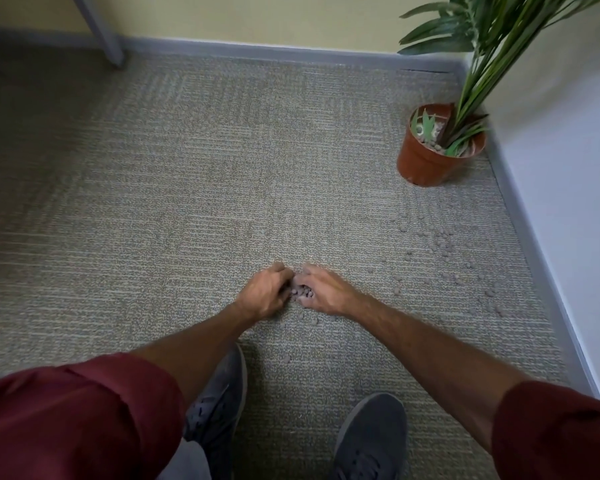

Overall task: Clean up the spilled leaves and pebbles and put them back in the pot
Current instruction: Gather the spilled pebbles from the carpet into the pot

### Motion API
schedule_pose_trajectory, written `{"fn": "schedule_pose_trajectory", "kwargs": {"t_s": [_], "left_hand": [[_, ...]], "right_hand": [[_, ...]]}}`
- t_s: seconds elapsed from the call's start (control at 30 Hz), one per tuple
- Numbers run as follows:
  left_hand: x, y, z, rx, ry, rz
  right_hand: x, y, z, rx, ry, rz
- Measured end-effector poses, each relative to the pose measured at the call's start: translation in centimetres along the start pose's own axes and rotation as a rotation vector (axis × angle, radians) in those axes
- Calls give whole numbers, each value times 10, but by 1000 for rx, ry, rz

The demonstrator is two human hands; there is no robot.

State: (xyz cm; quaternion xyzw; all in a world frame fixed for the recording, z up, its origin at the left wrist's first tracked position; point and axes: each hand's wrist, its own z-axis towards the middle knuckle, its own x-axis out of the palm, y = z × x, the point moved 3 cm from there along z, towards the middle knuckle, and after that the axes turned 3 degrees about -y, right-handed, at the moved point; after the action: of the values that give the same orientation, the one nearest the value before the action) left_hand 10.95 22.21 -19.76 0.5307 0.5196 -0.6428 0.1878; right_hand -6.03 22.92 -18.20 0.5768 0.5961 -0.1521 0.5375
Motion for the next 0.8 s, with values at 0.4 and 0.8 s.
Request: {"fn": "schedule_pose_trajectory", "kwargs": {"t_s": [0.4, 0.8], "left_hand": [[-9, -1, 3, 82, 91, 15], [-28, -16, 44, -210, -50, -321]], "right_hand": [[-22, -10, 5, 58, -52, 134], [-62, -56, 10, 414, -146, 651]]}}
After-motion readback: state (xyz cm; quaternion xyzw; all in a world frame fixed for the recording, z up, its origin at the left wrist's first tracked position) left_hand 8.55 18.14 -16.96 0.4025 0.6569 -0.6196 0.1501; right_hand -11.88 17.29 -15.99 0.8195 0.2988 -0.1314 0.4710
